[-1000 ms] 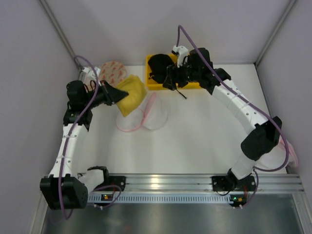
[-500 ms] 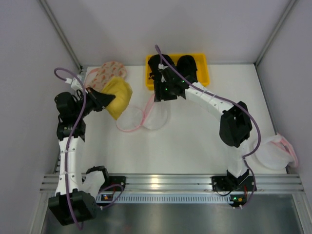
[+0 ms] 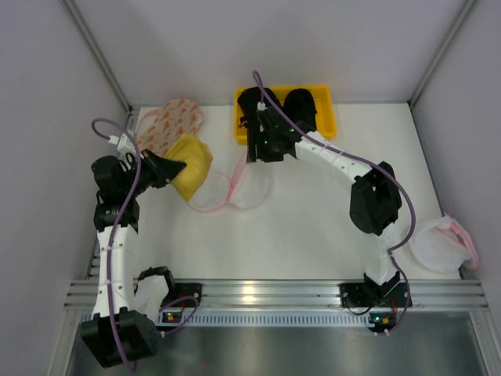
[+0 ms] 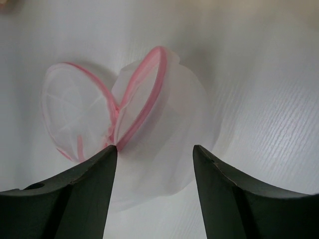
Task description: Place the bra in the laundry bag and zip it closed
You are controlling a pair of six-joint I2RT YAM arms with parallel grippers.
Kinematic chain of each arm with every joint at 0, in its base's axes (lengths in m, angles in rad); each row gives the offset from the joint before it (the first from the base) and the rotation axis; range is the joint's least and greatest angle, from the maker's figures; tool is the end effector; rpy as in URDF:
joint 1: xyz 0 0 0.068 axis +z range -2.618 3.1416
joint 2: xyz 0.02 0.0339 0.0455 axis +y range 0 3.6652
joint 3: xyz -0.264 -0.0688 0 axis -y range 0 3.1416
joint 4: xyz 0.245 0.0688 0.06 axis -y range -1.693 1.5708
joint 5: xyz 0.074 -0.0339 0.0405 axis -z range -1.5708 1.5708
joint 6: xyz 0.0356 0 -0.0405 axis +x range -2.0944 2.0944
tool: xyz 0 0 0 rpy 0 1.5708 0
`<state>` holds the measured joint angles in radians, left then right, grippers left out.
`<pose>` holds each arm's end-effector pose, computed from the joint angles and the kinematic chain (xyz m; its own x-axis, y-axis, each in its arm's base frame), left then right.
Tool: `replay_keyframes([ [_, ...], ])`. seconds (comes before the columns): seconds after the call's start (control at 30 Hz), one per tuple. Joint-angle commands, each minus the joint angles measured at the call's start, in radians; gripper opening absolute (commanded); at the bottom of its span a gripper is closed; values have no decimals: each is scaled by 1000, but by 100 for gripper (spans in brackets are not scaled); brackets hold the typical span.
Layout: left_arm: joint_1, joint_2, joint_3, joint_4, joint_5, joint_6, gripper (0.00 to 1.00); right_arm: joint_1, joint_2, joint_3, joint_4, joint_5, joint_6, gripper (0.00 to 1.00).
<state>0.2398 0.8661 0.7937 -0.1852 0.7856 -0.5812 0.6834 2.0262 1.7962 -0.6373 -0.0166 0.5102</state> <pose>0.1940 0.0215 0.3315 -0.4794 -0.5168 -0.7093 0.2791 0.6765 -0.6815 0.3557 0.2904 0.2696 -0.8284 -0.0449 -0.5583 -0.2694 0.9058 0.3270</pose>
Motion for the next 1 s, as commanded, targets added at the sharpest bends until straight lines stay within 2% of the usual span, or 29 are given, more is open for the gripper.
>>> replay_keyframes([
  [0.0, 9, -26, 1, 26, -12, 7, 0, 13, -89, 55, -6, -14, 50, 63],
  [0.27, 9, -29, -4, 33, -14, 6, 0, 18, 42, 109, -59, -6, 94, 61],
  [0.43, 9, -24, -2, 33, -11, 6, 0, 22, 80, 112, -68, -8, 93, 53],
  [0.47, 9, -22, -4, 33, -13, 7, 0, 24, 77, 106, -70, -14, 88, 42],
  [0.53, 9, -19, -11, 33, 10, 18, 0, 27, 69, 86, -62, -49, 71, 28],
  [0.57, 6, -12, -14, 33, 33, 27, 0, 25, 65, 81, -62, -54, 67, 11],
  [0.63, 6, -7, -30, 3, 105, 75, 0, 25, 36, 65, -55, -66, 22, 0],
  [0.8, 6, -3, -103, -103, 193, 226, 0, 34, -53, 2, -18, -161, -177, 0],
  [0.97, -37, 22, -149, -105, 169, 254, 0, 47, -155, -118, 27, -243, -378, 0],
])
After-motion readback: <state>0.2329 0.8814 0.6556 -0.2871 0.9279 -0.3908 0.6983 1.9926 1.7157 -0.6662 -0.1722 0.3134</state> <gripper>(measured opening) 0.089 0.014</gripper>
